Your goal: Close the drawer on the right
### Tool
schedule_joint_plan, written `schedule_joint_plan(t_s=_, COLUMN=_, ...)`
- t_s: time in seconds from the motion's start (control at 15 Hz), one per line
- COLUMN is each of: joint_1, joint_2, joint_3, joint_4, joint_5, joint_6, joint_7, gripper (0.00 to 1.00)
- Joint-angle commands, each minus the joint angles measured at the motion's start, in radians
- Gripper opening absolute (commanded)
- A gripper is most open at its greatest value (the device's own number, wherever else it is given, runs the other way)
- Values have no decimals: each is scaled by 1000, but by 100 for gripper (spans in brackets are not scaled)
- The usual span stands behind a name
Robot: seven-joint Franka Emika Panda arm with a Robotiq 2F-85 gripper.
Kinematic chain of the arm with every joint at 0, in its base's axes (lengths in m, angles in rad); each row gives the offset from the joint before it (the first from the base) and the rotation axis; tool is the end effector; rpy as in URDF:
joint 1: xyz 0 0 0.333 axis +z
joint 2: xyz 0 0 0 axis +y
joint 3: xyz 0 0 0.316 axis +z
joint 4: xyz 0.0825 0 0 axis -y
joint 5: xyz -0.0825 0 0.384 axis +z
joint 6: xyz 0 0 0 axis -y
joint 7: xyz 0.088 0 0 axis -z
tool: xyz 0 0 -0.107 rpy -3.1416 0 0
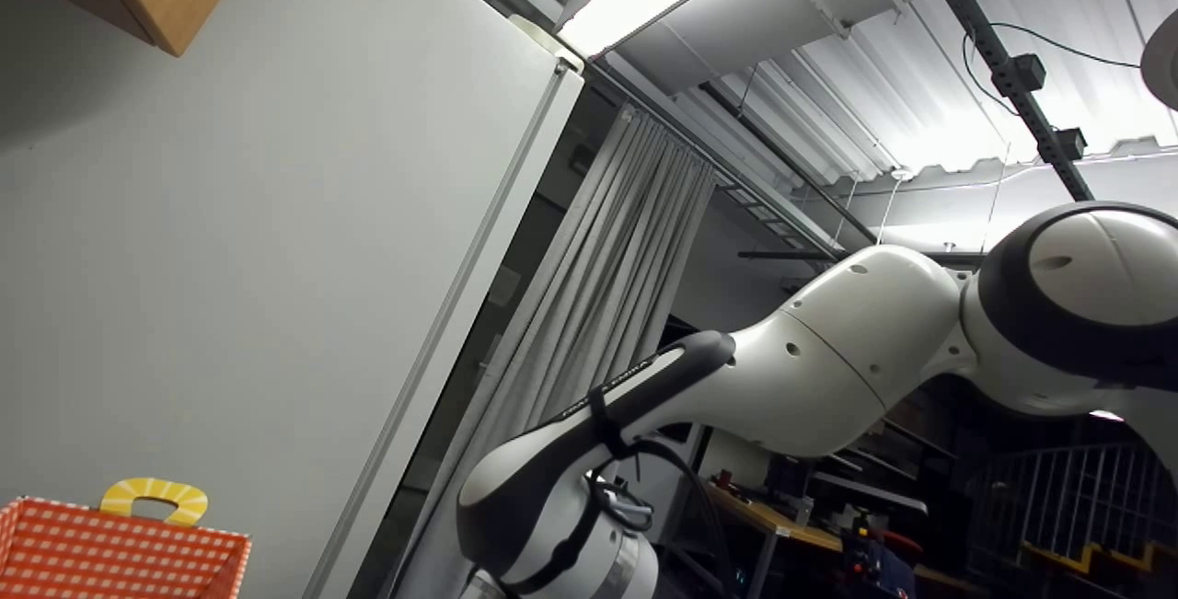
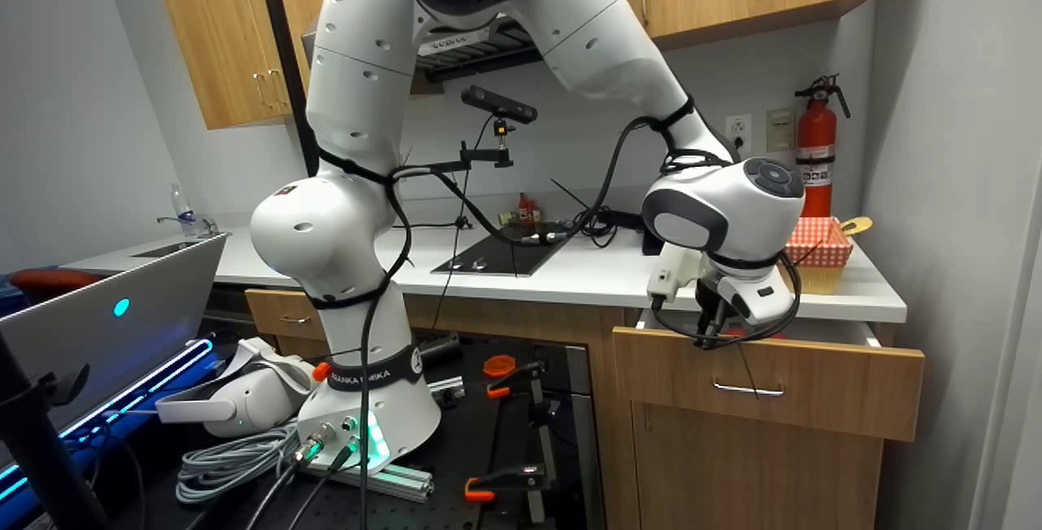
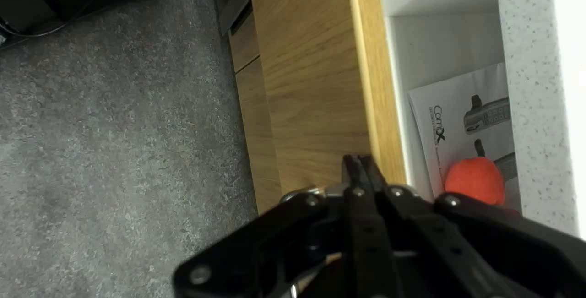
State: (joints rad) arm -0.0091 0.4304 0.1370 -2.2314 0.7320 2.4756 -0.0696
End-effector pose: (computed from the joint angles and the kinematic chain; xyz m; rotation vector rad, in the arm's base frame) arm 0.5195 0.0680 0.1634 -2.6224 0.5844 0.2732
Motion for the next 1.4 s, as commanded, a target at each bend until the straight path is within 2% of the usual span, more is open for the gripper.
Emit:
schedule_joint_plan(t_s=0.0, joint_1=32, joint_2=5, joint_3=10, joint_4=14, joint_5=-1, joint_6=38, joint_7=13, gripper=0)
schedule_joint_plan(t_s=0.53, joint_1=68, joint_2=38, joint_3=53, joint_4=53, joint_5=19, joint_6=100, joint_7=31, gripper=0)
schedule_joint_plan(t_s=1.33, joint_1=60, joint_2=70, joint_3=92, joint_4=111, joint_5=47, joint_6=82, joint_7=21, gripper=0)
